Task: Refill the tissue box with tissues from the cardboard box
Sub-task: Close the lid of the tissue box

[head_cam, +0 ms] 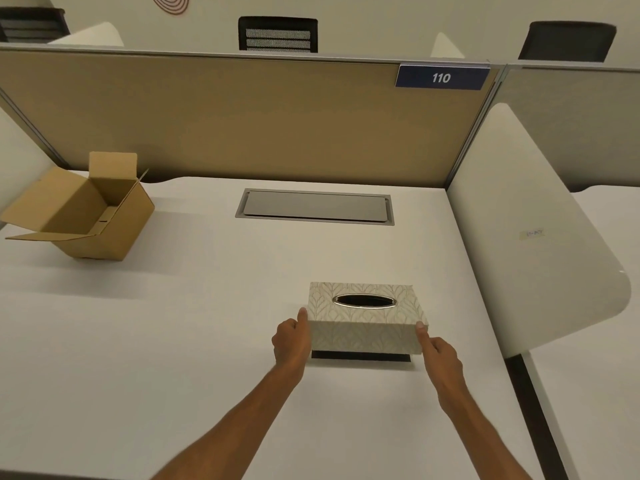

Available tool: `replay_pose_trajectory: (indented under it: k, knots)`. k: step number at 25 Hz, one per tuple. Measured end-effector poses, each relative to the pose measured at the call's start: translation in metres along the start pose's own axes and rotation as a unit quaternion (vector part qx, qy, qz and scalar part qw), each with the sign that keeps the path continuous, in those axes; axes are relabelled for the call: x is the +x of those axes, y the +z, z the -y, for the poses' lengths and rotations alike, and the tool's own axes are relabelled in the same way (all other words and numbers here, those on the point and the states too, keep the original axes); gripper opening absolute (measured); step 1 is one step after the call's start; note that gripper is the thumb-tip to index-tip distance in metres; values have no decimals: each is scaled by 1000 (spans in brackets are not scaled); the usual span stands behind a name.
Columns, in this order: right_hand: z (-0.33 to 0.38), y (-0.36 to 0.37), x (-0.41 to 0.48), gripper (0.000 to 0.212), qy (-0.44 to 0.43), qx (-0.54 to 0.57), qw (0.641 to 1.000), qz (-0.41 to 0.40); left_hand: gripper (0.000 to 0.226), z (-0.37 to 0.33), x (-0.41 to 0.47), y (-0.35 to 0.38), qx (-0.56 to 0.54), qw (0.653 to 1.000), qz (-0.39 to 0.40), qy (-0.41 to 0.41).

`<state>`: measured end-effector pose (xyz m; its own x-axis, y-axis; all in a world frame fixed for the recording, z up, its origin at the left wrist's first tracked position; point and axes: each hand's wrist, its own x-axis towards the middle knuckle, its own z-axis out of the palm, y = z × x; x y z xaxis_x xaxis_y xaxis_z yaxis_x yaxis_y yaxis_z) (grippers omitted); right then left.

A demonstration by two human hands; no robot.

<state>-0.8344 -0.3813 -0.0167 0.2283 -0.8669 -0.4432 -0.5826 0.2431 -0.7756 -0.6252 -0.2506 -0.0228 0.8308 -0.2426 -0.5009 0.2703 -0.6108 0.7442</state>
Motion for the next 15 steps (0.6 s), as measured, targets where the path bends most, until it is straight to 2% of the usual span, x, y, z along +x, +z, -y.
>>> replay_pose_trajectory:
  k: [3, 7, 15]
  knots:
    - [-2, 6, -5, 66, 37, -5, 999, -12, 52, 10, -4, 0, 18, 1000, 0, 6]
    - [-8, 12, -5, 65, 74, -20, 997, -9, 52, 23, -8, 1, 27, 1000, 8, 13]
    - [-22, 18, -4, 54, 51, -23, 998, -20, 53, 26, -8, -1, 66, 997, 24, 44]
